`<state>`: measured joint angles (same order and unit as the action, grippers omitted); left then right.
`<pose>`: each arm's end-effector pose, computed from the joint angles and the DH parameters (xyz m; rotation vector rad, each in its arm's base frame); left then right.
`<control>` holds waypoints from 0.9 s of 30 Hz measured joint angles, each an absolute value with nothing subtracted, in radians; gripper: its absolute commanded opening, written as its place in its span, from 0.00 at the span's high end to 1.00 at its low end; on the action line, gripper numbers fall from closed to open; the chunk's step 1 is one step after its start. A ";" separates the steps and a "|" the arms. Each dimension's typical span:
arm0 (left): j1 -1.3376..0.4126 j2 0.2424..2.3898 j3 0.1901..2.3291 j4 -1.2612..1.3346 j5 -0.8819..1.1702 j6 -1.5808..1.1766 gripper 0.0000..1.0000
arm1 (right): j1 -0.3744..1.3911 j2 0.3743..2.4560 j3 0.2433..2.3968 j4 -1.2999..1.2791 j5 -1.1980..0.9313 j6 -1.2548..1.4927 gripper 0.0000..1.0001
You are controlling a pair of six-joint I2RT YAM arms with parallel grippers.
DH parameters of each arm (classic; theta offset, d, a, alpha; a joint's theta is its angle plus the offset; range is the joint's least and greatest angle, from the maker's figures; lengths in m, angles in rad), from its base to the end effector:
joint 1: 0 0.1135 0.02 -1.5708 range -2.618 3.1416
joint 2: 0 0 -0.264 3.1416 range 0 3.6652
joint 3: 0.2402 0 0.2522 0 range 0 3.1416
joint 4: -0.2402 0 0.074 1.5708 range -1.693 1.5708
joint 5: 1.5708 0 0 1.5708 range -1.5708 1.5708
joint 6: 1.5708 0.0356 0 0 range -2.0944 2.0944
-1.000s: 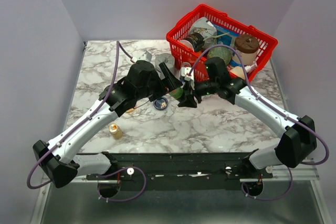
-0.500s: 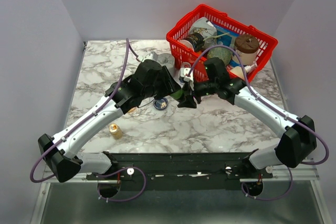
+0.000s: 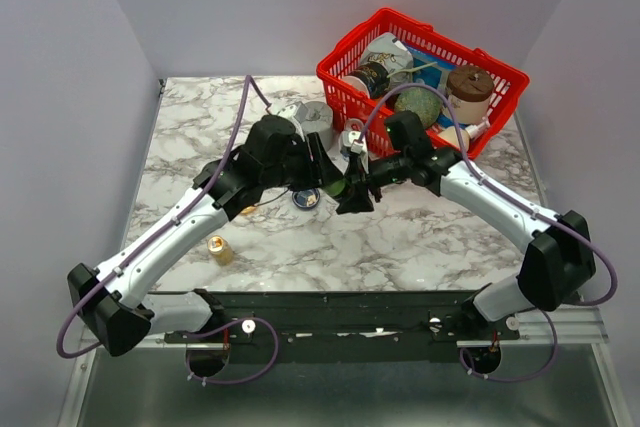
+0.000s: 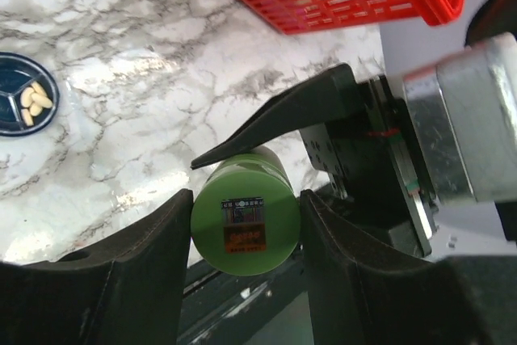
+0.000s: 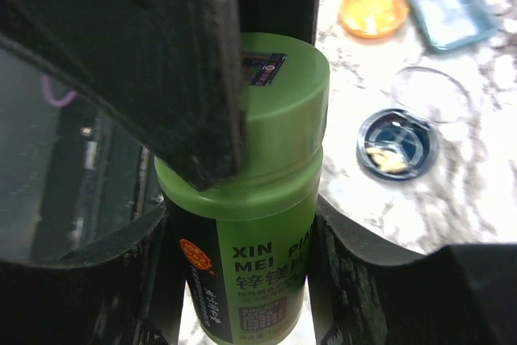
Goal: Sort the pills into containers
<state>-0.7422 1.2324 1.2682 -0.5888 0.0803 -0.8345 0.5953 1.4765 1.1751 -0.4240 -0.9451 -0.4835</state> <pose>0.1957 -0.1834 0.3737 -0.0545 2.2952 -0.9732 0.2470 0.2021 0.2980 -1.5015 1.5628 1.1310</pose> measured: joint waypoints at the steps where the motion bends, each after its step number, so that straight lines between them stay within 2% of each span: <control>1: -0.720 1.221 1.248 -0.572 0.131 -0.816 0.90 | 0.595 1.482 1.175 -0.427 -0.962 -0.479 0.82; 5: -0.616 1.169 1.147 -0.478 0.401 -0.719 0.89 | 0.597 1.506 1.175 -0.430 -1.063 -0.449 0.82; 11: -0.573 1.166 1.144 -0.474 0.596 -0.530 0.82 | 0.599 1.549 1.175 -0.405 -1.222 -0.351 0.82; 14: -0.562 1.170 1.163 -0.485 0.631 -0.471 0.70 | 0.598 1.564 1.170 -0.344 -1.278 -0.271 0.83; 15: -0.558 1.171 1.169 -0.487 0.641 -0.458 0.60 | 0.598 1.565 1.168 -0.331 -1.286 -0.255 0.82; 17: -0.554 1.171 1.174 -0.488 0.650 -0.445 0.48 | 0.598 1.566 1.165 -0.303 -1.302 -0.224 0.82; 18: -0.553 1.171 1.177 -0.489 0.653 -0.443 0.37 | 0.598 1.566 1.164 -0.294 -1.305 -0.214 0.83; 20: -0.551 1.171 1.184 -0.494 0.651 -0.441 0.27 | 0.598 1.566 1.163 -0.279 -1.308 -0.201 0.83; 21: -0.549 1.170 1.187 -0.497 0.647 -0.437 0.15 | 0.598 1.566 1.163 -0.274 -1.309 -0.197 0.83; 23: -0.544 1.165 1.188 -0.510 0.635 -0.433 0.01 | 0.598 1.566 1.164 -0.262 -1.316 -0.187 0.83; 27: -0.529 1.140 1.188 -0.524 0.595 -0.442 0.01 | 0.598 1.565 1.164 -0.267 -1.313 -0.207 0.83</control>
<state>-0.5289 1.1397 1.1877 -0.5240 0.5953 -0.4419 0.5983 1.5654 1.1637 -0.2668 -1.3132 -0.2070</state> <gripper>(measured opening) 0.982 0.587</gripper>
